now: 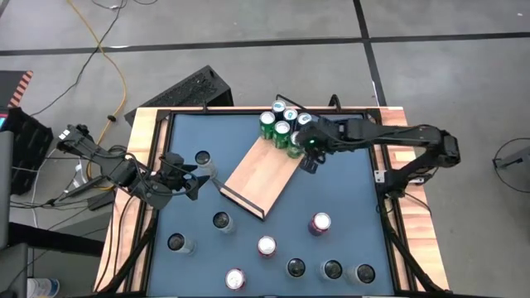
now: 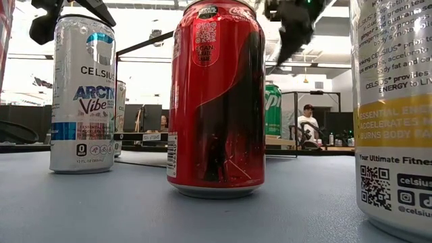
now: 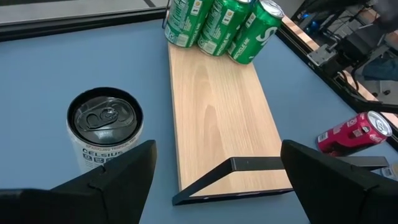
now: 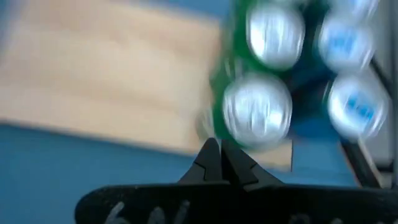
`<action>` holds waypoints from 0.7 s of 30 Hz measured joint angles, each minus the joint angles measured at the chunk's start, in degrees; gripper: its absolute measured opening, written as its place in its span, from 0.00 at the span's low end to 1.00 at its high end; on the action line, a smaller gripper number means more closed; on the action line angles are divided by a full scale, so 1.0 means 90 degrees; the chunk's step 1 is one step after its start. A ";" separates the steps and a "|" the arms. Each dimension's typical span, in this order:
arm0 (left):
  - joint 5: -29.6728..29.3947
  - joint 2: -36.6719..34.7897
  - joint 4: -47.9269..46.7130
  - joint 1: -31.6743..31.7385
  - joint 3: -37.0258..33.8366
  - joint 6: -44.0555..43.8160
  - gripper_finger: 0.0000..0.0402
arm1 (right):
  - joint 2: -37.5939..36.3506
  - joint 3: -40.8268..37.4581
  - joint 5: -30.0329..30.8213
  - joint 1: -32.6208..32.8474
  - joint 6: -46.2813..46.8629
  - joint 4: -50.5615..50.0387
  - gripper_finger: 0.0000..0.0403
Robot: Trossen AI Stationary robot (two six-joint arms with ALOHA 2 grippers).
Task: Place canned beverage on shelf
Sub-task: Put green soda can on the shelf aligned with the other green soda cans
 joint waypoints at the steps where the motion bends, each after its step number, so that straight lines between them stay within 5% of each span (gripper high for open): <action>1: -0.0001 -0.0001 0.0001 0.0001 0.0000 -0.0013 0.82 | -0.0063 0.0084 -0.0001 0.0041 -0.0063 0.0266 0.00; 6: 0.0178 -0.0001 0.0051 0.0152 0.0000 -0.0095 0.82 | -0.0039 0.0445 -0.0258 0.0045 -0.0144 0.1312 0.00; 13: 0.0488 0.0001 0.0421 0.0522 0.0000 0.0212 0.82 | 0.0005 0.0352 -0.1078 0.0323 -0.0586 0.0799 0.00; 21: 0.0654 0.0000 0.0498 0.0934 -0.0001 0.0203 0.82 | 0.0115 -0.0469 0.0190 0.0431 -0.0034 0.0370 0.00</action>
